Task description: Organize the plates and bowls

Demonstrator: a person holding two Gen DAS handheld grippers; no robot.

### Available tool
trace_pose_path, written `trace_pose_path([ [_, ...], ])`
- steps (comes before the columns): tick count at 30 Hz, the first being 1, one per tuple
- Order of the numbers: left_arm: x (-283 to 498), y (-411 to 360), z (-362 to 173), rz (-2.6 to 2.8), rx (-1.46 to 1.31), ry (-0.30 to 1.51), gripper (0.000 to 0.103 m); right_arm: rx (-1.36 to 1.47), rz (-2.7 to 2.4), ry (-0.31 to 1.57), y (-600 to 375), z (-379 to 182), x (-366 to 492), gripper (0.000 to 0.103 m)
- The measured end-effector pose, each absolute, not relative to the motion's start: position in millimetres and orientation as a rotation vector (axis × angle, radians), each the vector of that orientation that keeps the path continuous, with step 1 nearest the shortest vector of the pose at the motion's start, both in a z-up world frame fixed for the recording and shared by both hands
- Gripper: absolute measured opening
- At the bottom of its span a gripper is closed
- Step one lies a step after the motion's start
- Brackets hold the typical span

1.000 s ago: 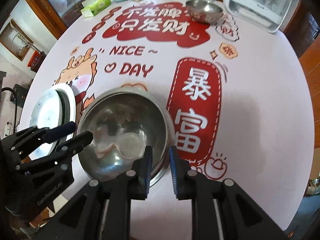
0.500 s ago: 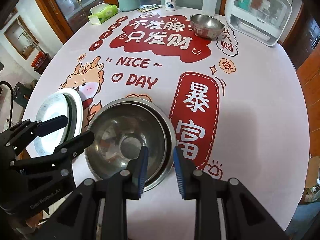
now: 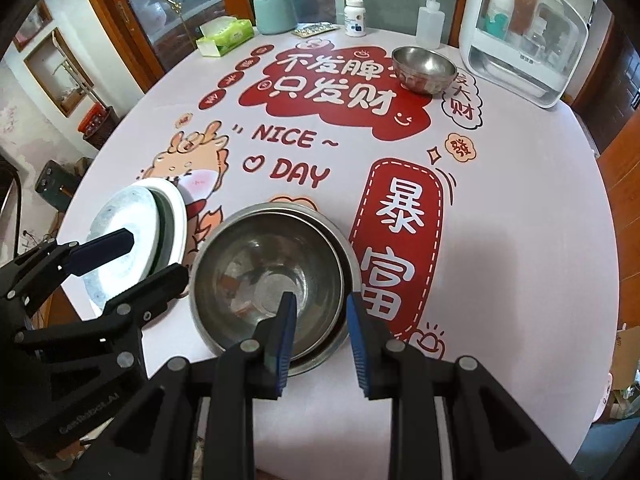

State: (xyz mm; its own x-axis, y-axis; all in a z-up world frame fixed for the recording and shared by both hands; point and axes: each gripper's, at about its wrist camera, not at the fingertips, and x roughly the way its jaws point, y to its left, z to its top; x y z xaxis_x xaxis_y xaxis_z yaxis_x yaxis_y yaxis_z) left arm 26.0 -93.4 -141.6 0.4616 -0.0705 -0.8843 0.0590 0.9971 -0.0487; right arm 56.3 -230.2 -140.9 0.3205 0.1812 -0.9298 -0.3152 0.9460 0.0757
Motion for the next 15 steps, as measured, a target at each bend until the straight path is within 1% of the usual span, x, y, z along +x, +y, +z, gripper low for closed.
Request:
trace_pose_path([
  [15, 34, -113, -88, -0.081, 0.079, 1.01, 0.058, -0.114, 0.313, 1.014, -269, -71, 56, 0.026],
])
